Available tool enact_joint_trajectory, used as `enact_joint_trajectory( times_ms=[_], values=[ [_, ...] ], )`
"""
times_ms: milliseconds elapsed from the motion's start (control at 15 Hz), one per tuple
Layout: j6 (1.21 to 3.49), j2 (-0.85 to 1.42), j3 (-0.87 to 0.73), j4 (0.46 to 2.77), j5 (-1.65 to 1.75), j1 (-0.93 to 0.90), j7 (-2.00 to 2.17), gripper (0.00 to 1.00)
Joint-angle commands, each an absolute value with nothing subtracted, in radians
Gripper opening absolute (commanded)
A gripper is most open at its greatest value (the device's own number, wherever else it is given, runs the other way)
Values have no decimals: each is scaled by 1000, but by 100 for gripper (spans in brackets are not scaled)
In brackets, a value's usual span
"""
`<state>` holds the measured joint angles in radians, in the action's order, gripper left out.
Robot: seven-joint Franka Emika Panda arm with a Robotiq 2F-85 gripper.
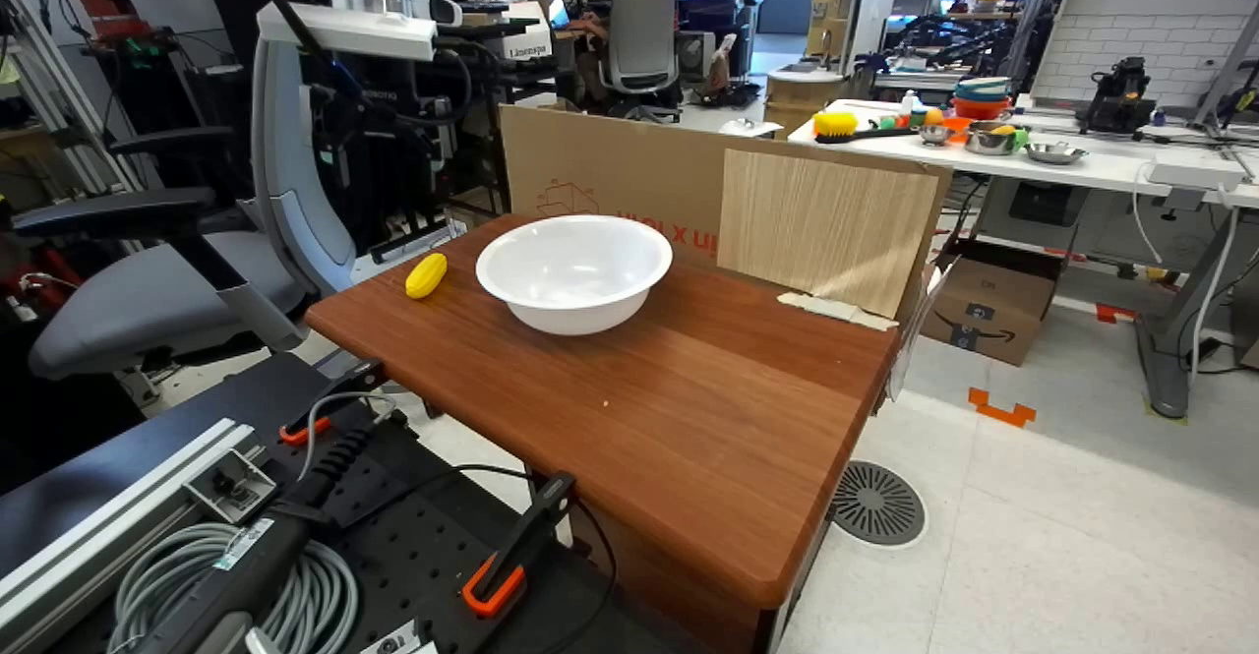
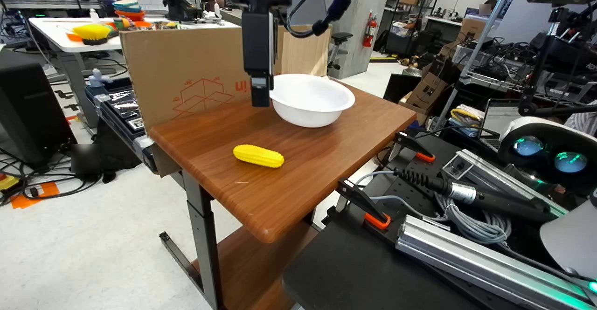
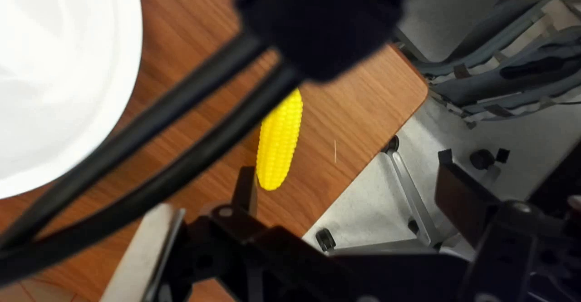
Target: Pick the object and put it in the bowl
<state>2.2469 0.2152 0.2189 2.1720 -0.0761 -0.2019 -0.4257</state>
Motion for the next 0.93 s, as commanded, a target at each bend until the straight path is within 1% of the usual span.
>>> enact_joint_trajectory(
  times_ms=[0, 467, 867],
  values=[
    [2242, 233, 226, 2188, -31, -197, -417, 100],
    [2339, 314, 218, 2149, 7, -199, -360, 100],
    [2334, 450, 207, 2032, 13, -208, -279, 100]
  ],
)
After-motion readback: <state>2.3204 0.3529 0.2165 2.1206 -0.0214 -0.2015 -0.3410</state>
